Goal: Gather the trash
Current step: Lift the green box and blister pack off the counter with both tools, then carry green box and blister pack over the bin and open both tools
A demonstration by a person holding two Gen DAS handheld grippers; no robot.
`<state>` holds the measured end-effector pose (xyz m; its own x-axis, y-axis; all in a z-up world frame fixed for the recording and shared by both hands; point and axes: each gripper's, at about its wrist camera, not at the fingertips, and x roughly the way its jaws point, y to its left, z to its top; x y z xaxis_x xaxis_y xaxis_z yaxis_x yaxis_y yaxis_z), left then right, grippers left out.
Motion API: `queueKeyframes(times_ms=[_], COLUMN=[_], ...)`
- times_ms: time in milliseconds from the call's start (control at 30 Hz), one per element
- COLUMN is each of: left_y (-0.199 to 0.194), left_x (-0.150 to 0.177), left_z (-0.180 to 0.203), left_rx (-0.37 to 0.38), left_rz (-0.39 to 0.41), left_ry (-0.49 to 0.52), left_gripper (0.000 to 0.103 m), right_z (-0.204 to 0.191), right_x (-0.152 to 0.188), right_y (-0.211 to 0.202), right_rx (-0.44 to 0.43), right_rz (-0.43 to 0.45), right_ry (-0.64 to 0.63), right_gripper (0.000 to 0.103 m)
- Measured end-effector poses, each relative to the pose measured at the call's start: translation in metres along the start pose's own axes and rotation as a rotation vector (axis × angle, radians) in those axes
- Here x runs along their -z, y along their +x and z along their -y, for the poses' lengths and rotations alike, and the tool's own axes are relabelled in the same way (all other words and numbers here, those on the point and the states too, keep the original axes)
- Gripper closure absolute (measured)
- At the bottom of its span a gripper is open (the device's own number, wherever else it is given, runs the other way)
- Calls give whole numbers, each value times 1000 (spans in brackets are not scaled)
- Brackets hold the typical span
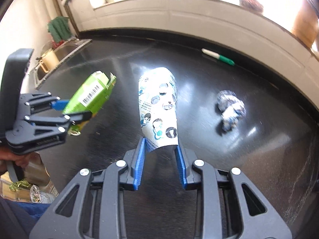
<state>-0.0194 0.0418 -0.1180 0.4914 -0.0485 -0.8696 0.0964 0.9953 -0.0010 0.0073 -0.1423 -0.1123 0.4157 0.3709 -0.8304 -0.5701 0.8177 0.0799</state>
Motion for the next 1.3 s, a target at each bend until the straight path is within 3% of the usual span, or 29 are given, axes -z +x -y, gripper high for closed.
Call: queueKeyframes(times_ms=[133, 300, 533, 800, 1033, 1300], left_y=[-1, -36, -89, -132, -135, -105], left_x=[-1, 32, 118, 226, 296, 350], left_z=[1, -39, -104, -158, -190, -237], left_rx=[-33, -102, -224, -337, -376, -350], left_rz=[29, 61, 54, 7, -53, -92], left_ry=[-56, -173, -354, -591, -743, -890], left_gripper=[65, 65, 65, 65, 65, 65], right_z=[-29, -82, -185, -306, -394, -456], right_x=[-17, -38, -48, -31, -1, 25], right_y=[-6, -5, 8, 19, 40, 94], right_rx=[-54, -155, -307, -471, -539, -506], right_rz=[20, 20, -36, -134, -235, -364], right_ry=[-51, -141, -328, -528, -630, -650], right_gripper=[73, 73, 73, 73, 73, 73])
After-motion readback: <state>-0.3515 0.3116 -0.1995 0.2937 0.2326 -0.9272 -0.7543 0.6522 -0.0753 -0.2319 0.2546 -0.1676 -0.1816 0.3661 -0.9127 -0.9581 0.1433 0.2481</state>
